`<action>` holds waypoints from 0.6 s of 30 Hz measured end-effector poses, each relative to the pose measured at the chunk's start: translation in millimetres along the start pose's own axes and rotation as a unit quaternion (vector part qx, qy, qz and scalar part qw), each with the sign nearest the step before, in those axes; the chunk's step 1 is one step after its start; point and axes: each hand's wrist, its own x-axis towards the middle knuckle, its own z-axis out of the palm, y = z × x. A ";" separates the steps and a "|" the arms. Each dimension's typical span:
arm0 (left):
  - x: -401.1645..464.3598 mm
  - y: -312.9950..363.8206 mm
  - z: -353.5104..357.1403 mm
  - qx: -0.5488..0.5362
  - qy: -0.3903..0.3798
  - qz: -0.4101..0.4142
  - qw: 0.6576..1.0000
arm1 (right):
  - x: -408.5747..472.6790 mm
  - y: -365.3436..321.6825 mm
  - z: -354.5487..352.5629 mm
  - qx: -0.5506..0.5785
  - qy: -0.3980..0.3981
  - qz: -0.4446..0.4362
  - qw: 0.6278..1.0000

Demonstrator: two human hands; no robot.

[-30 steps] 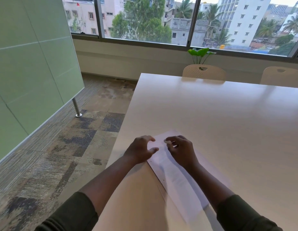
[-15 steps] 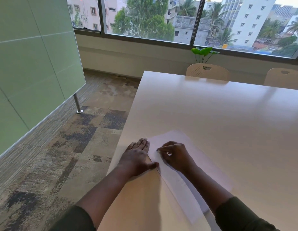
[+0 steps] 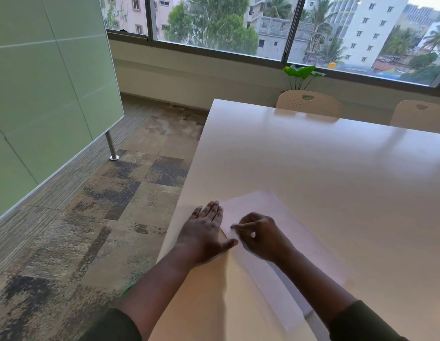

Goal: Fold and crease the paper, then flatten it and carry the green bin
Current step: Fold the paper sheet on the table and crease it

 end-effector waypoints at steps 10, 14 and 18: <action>1.3 -1.0 4.5 0.001 0.017 -0.001 1.000 | 7.7 0.4 5.4 0.006 0.049 0.043 0.998; 2.2 -0.1 4.7 -0.001 0.018 -0.004 1.000 | 12.6 -8.8 7.4 -0.010 0.042 0.044 0.998; 2.5 -0.4 4.9 0.000 0.016 -0.003 1.000 | 5.0 0.5 -0.4 -0.005 0.007 0.033 0.999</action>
